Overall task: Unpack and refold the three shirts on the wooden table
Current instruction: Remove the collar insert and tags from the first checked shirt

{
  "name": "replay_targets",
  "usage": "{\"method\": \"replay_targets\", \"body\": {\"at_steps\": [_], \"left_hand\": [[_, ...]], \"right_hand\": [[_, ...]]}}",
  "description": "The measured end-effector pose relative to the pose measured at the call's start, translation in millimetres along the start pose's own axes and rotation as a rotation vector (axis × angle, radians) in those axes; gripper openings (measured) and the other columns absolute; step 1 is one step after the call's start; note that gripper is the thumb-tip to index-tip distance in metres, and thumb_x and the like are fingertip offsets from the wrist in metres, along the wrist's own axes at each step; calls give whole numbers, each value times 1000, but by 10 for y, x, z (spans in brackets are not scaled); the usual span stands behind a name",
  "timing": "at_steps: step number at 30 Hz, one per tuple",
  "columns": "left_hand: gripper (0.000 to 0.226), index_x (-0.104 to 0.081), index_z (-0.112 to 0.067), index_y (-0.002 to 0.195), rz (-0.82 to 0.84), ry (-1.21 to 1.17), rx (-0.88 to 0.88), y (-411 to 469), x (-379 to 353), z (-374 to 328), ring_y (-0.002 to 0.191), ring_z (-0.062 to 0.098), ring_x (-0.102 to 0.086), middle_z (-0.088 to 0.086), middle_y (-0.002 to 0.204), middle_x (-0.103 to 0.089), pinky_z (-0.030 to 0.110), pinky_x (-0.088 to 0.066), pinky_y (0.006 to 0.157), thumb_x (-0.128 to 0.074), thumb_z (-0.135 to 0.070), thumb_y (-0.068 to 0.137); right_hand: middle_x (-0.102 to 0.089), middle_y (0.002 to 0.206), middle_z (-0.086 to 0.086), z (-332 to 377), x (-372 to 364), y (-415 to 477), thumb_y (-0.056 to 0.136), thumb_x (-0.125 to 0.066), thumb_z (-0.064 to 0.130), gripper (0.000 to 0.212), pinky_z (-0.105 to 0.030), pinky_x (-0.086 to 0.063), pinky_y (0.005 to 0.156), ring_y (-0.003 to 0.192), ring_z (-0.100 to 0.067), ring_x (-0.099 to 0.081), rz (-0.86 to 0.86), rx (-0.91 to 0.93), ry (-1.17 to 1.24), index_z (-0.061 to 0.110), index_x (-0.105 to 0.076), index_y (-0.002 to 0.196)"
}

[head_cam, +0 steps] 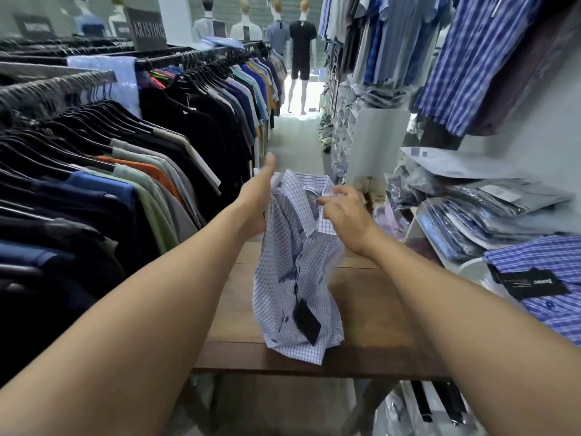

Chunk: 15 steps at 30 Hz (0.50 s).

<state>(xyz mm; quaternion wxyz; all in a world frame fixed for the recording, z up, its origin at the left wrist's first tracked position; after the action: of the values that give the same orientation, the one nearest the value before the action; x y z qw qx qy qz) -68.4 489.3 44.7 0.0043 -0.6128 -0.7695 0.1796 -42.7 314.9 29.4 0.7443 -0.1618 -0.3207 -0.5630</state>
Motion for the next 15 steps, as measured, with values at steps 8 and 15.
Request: {"method": "replay_targets", "body": {"at_steps": [8,15], "left_hand": [[29,-67,-5,112,48,253,-136,20,113,-1,80,26,-77,16,102,-76,32,-61,62,-78,-13,87],[25,-63,-1,106,34,359,-357,-74,123,-66,83,21,-75,12,95,-75,34,-63,73,-74,-3,84]], "right_hand": [[-51,114,0,-74,97,154,74,-86,37,51,-32,-50,79,100,-18,-54,-343,-204,296,23,-49,107],[-69,106,1,9,-76,118,81,-76,-1,42,-24,-52,68,95,-16,-67,-168,-209,425,19,-60,113]]}}
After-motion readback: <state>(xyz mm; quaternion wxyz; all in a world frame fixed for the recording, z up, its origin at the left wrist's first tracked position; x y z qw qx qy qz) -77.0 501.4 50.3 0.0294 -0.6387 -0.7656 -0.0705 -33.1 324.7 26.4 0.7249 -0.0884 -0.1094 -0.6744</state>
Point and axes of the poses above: each hand's wrist, its own y-axis towards the middle knuckle, its own x-axis out of the back of the hand, z = x × y, the point moved 6 cm from there along y, towards the middle knuckle
